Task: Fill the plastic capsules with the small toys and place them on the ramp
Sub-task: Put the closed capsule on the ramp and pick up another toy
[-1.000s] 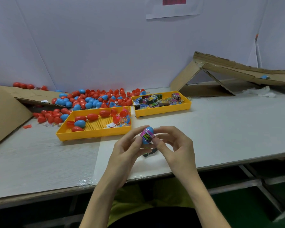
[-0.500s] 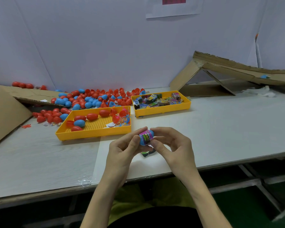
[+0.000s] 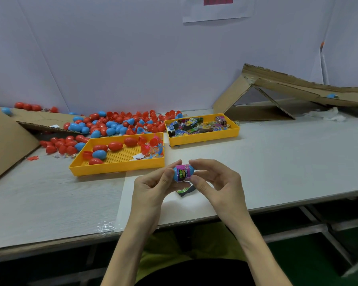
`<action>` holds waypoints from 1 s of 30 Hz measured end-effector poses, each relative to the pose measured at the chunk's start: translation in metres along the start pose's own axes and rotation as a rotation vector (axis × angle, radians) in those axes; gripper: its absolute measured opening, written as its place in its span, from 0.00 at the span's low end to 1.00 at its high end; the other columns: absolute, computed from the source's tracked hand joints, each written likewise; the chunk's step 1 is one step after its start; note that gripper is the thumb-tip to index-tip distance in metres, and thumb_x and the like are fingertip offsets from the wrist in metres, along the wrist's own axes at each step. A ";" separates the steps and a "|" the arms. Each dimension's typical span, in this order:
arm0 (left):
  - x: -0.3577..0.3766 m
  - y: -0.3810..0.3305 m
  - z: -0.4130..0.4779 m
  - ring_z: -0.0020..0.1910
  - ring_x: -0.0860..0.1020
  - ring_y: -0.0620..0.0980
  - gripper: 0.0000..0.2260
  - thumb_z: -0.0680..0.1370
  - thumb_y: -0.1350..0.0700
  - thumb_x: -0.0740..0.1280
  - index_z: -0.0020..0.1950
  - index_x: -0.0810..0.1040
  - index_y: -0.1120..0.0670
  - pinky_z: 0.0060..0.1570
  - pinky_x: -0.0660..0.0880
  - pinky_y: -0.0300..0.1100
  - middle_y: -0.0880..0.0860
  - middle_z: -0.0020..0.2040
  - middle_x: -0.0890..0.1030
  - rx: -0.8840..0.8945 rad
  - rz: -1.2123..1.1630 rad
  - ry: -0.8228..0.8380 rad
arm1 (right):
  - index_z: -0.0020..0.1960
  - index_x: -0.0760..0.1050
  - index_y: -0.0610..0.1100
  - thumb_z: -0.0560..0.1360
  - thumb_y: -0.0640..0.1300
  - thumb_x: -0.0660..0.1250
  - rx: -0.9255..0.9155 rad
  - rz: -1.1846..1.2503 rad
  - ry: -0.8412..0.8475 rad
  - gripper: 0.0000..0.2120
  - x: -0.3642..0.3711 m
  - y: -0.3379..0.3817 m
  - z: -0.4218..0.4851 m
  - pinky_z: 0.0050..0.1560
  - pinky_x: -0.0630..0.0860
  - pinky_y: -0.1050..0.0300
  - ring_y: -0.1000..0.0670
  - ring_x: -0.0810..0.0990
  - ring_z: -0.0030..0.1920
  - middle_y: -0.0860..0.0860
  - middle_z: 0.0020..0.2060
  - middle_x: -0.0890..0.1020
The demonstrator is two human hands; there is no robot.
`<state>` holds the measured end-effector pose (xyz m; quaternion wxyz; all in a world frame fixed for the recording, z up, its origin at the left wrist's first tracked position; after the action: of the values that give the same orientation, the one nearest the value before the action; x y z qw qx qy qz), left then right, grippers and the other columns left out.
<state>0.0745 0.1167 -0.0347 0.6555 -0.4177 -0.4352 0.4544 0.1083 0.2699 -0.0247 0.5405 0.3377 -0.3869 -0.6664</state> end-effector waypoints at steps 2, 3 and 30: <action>-0.001 0.001 0.000 0.46 0.86 0.55 0.13 0.68 0.41 0.69 0.46 0.88 0.44 0.44 0.82 0.40 0.47 0.54 0.86 -0.002 -0.010 -0.011 | 0.54 0.81 0.57 0.70 0.49 0.72 0.011 0.008 0.017 0.13 0.001 0.000 -0.001 0.50 0.81 0.60 0.53 0.85 0.51 0.55 0.49 0.86; -0.002 0.001 0.001 0.46 0.86 0.56 0.13 0.68 0.41 0.69 0.46 0.88 0.44 0.43 0.82 0.40 0.48 0.54 0.86 -0.004 -0.017 -0.016 | 0.54 0.81 0.57 0.70 0.49 0.72 0.013 0.009 0.024 0.13 0.001 0.001 -0.001 0.51 0.81 0.60 0.53 0.85 0.51 0.54 0.50 0.86; 0.012 0.016 0.004 0.49 0.76 0.30 0.21 0.72 0.62 0.74 0.59 0.77 0.41 0.44 0.71 0.23 0.40 0.47 0.81 0.033 0.771 0.028 | 0.58 0.79 0.37 0.76 0.39 0.69 0.745 0.855 -0.156 0.11 -0.017 -0.053 0.063 0.40 0.80 0.63 0.51 0.85 0.44 0.45 0.44 0.85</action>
<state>0.0699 0.1324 -0.0469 0.4491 -0.5462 -0.2297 0.6687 0.0326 0.3022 -0.0409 0.5766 0.2688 -0.7364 -0.2302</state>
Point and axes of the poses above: each hand's wrist, its own z-axis towards the middle knuckle, its own x-axis out of the palm, y = z × x, the point moved 7 cm from there along z, towards the middle knuckle
